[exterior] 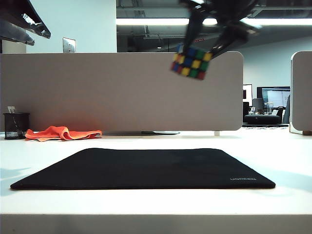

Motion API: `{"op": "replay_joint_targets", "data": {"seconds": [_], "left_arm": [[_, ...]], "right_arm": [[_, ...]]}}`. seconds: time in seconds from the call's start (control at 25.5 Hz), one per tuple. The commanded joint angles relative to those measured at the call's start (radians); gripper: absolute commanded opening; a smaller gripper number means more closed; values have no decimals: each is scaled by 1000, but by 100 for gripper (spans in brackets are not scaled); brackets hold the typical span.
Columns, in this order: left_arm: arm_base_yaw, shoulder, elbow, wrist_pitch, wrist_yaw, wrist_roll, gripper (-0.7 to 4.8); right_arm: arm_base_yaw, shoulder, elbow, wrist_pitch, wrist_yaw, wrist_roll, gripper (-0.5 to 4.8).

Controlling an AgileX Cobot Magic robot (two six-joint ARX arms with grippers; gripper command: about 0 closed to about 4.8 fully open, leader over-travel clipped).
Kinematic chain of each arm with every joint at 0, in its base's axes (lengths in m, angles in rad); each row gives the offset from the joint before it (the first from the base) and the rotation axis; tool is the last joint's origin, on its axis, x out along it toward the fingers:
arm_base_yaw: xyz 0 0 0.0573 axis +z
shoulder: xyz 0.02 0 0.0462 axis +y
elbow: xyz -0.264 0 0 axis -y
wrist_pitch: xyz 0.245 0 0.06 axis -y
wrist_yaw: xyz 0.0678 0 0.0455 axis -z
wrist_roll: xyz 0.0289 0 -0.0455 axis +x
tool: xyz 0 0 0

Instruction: Pick up the cube on the right side of the mouse pad, then place it in the center of the mouse pad.

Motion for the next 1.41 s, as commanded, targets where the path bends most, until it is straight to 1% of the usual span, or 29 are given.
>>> {"op": "replay_joint_targets", "data": {"seconds": [0.04,0.16,0.27,0.51,0.59,0.67,0.86,0.98,1.1,1.14,1.17,1.21,1.25,1.29,1.33,1.37,1.41], "left_arm": [[0,-2,5,6,4,-5,218],[0,-2,5,7,4,-5,217],[0,-2,5,6,3,-5,215],[0,-2,5,7,3,-5,215],[0,-2,5,7,3,-4,215],[0,-2,5,6,1,-4,215],[0,-2,5,8,0,3,215],[0,-2,5,7,0,3,215],[0,-2,5,7,0,3,215],[0,-2,5,8,0,3,215],[0,-2,5,8,0,3,215],[0,-3,5,8,0,3,215],[0,-5,5,9,0,3,214],[0,-6,5,15,0,2,187],[0,-9,6,15,0,3,149],[0,-18,6,14,-1,2,73],[0,-24,6,11,-10,2,55]], "right_arm": [[61,48,8,58,26,0,274],[93,109,6,64,35,-8,277],[119,225,6,63,53,-8,278],[123,323,6,61,50,-8,281],[123,346,6,57,46,-11,303],[124,351,6,59,48,-27,342],[124,343,6,57,43,-27,351],[124,311,7,66,31,-26,417],[123,299,7,78,21,-26,421],[123,288,7,73,23,-26,412],[123,278,7,70,24,-26,387],[120,248,7,64,33,-26,273],[117,230,7,63,38,-26,223],[107,182,7,57,69,-27,162],[101,158,7,51,85,-27,136],[82,96,6,25,120,-27,86],[73,68,6,8,137,-27,54]]}}
